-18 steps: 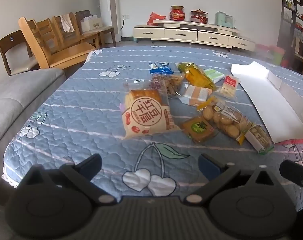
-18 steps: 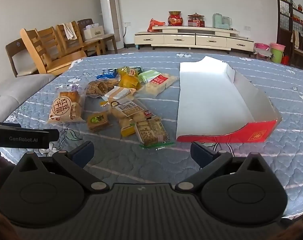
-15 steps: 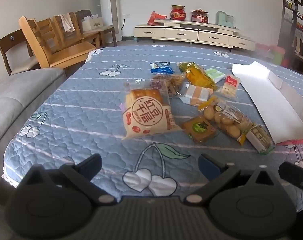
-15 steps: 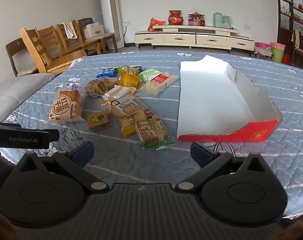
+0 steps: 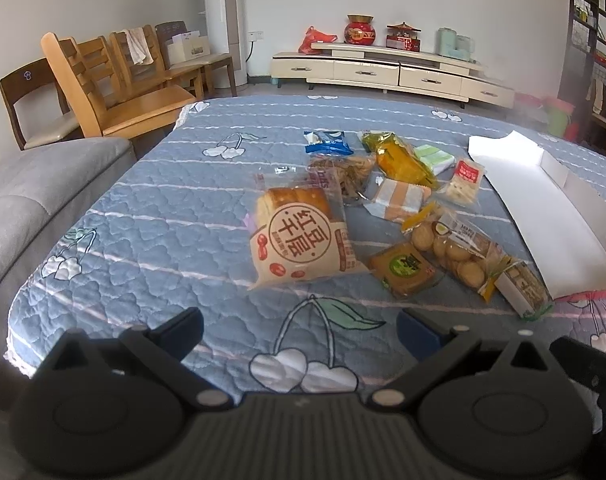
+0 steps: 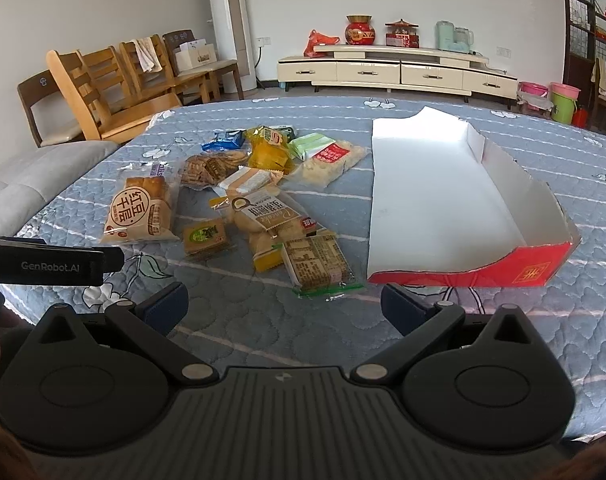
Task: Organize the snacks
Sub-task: 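Move both tools toward the snack pile on the bed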
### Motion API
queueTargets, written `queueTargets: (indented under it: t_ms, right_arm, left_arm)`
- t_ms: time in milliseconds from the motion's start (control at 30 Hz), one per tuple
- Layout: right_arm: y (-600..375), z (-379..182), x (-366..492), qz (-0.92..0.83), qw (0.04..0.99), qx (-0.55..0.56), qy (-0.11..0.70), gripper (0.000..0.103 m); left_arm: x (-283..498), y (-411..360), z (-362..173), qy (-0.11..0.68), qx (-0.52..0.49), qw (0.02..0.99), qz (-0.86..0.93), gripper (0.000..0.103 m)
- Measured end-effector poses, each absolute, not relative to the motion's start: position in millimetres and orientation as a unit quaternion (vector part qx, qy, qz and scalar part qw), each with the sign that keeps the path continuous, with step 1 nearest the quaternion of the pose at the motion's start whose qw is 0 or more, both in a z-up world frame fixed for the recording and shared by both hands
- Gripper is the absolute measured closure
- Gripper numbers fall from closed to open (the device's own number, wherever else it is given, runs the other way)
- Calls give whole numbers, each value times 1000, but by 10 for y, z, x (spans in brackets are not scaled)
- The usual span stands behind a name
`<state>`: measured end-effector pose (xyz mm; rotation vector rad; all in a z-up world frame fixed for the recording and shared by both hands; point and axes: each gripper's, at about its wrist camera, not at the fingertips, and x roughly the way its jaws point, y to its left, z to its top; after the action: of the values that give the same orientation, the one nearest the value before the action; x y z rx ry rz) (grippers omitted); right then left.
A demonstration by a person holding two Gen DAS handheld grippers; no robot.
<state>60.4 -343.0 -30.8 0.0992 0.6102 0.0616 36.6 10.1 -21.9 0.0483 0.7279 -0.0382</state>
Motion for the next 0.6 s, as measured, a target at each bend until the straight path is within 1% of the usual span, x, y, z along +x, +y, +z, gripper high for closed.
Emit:
queueTargets:
  t_ms: [600]
  right_arm:
    - [-3405,-315,633,28,950,33,310,0]
  left_arm:
    - [396,99,-208,354,22,935,-17,1]
